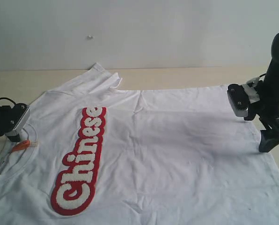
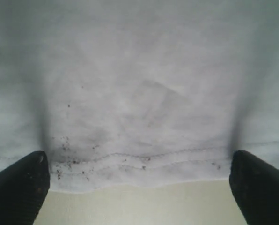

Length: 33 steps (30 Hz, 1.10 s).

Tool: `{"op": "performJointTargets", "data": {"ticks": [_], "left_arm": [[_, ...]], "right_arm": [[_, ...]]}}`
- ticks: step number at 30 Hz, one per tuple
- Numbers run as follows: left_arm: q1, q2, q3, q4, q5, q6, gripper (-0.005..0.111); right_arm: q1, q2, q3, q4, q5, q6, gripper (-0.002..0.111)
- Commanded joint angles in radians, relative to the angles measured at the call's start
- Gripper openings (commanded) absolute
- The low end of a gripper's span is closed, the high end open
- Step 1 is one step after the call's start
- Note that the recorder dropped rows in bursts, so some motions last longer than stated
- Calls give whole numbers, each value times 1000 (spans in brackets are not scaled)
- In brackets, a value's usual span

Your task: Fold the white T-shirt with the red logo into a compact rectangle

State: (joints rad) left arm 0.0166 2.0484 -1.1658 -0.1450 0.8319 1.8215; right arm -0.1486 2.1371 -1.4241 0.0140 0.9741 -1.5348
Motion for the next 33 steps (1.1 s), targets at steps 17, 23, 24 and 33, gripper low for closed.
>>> {"op": "performJointTargets", "data": {"ticks": [17,23,24,33], "left_arm": [[-9,82,37,6,-22,2,106],[-9,82,37,6,-22,2,106],[-9,82,37,6,-22,2,106],[-9,82,37,6,-22,3,106]], "right_arm": [[-3,71,-9,-101,22,2,105],[-3,71,-9,-103,49,62,105],[-3,71,-9,-103,49,74,105],[-3,71,-9,-103,51,102,105]]}}
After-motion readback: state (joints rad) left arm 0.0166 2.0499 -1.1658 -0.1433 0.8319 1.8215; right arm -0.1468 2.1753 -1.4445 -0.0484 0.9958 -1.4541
